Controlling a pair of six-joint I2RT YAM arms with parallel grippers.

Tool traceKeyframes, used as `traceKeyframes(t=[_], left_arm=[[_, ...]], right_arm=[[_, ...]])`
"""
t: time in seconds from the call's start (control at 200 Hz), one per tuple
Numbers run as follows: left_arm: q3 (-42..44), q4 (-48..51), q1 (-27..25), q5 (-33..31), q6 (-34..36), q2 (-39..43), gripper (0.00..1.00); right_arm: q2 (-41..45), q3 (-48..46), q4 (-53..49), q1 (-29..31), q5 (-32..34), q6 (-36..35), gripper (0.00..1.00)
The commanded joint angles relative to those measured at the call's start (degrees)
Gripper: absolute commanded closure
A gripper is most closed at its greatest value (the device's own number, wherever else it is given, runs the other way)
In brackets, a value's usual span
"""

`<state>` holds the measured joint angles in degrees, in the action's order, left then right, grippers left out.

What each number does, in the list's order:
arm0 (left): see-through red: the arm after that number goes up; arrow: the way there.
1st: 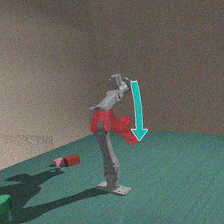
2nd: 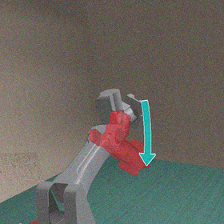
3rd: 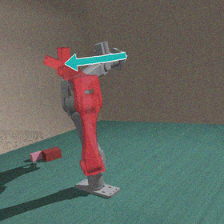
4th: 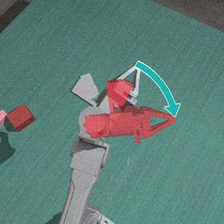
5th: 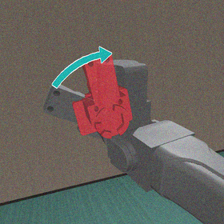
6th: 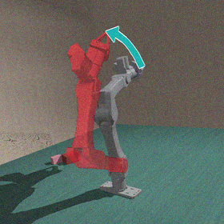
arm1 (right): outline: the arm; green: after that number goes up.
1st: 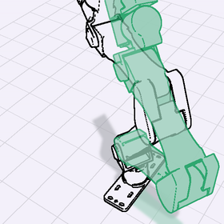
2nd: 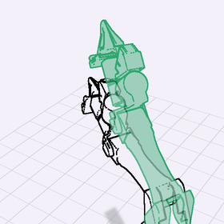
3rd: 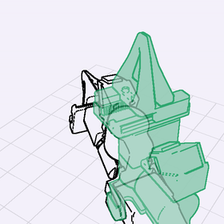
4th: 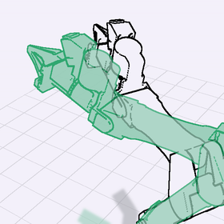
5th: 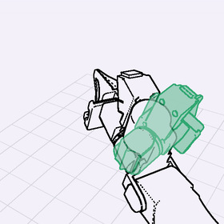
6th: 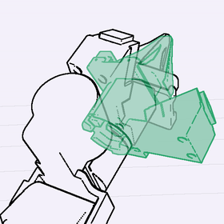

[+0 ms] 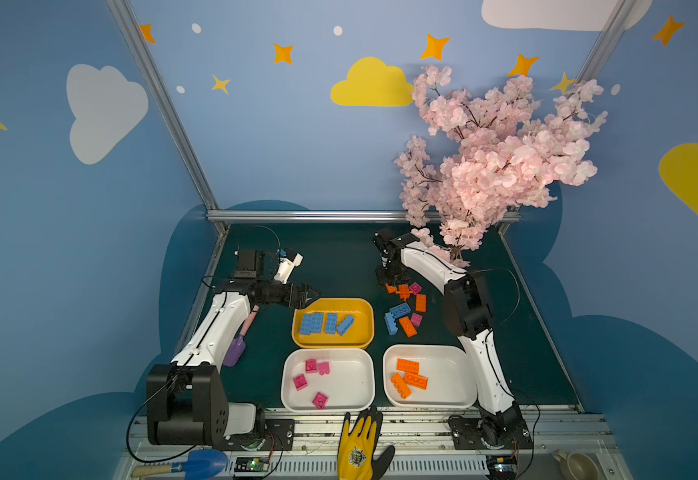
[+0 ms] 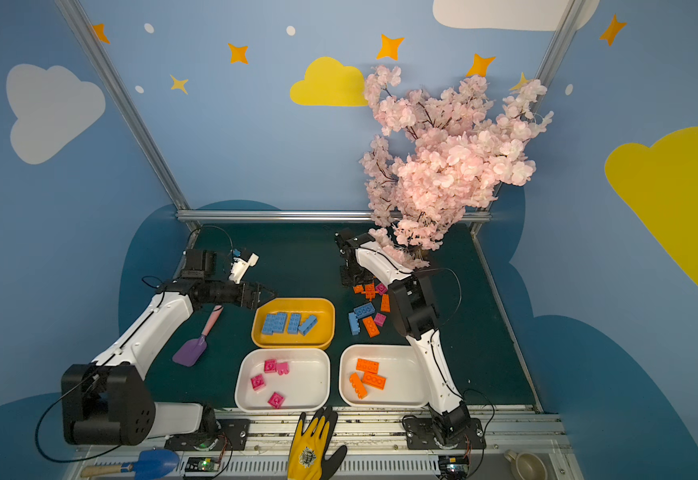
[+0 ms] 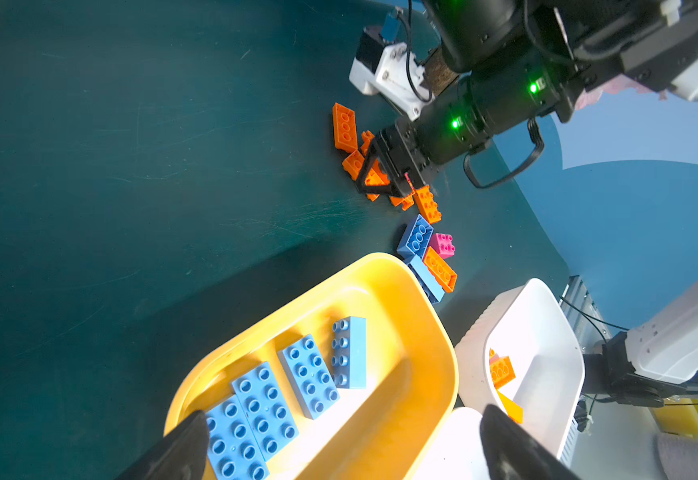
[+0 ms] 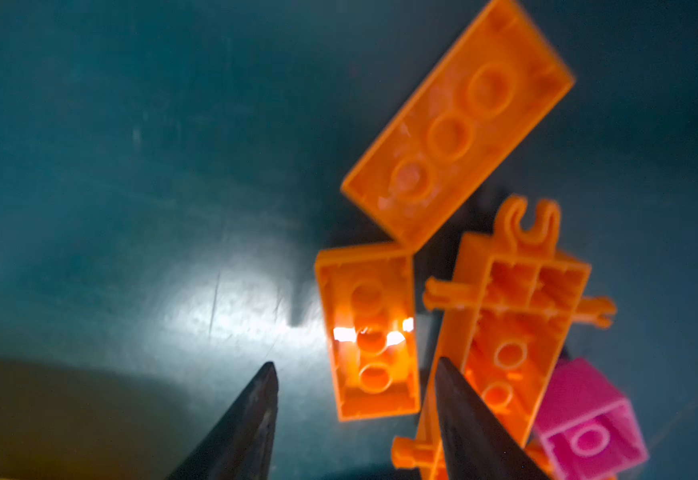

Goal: Sort the legos into containers by color
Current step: 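Move the right gripper back to the pile above an orange brick, then lower the right gripper and grasp the orange brick in the pile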

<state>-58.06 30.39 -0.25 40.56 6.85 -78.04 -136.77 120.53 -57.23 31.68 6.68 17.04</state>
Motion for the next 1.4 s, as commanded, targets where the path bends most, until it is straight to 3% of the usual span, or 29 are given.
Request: traceKeyframes(t=[0.0, 0.506, 0.846, 0.971, 1.061, 1.176, 1.397], left_arm=[[-0.99, 0.39, 0.32, 1.77, 0.26, -1.20, 0.00], [-1.53, 1.25, 0.32, 2.42, 1.05, -2.11, 0.00], [-1.53, 1.25, 0.40, 2.93, 1.40, -2.78, 0.00], [-1.61, 1.55, 0.41, 2.95, 1.65, -2.73, 0.00], [-1.61, 1.86, 0.42, 2.86, 1.93, -2.47, 0.00], [-1.78, 1.95, 0.37, 2.36, 1.67, -2.21, 0.00], [-2.75, 3.18, 0.72, 2.09, 2.03, -1.75, 0.00]], right_arm=[[-1.31, 2.31, 0.60, -0.57, 1.14, -2.71, 0.41], [-3.59, 1.91, 1.34, -0.66, -0.79, -6.68, 0.49], [-1.40, -3.36, 2.33, 0.52, -0.36, -7.92, 0.57], [-1.28, -3.64, 1.95, 0.75, 0.33, -7.93, 0.70], [0.32, -3.17, 2.05, 1.04, 0.32, -7.88, 0.78], [3.09, -1.45, 0.60, 1.54, -0.25, -8.30, 0.81], [15.85, -10.05, 3.42, 3.87, -10.96, -8.14, 0.83]])
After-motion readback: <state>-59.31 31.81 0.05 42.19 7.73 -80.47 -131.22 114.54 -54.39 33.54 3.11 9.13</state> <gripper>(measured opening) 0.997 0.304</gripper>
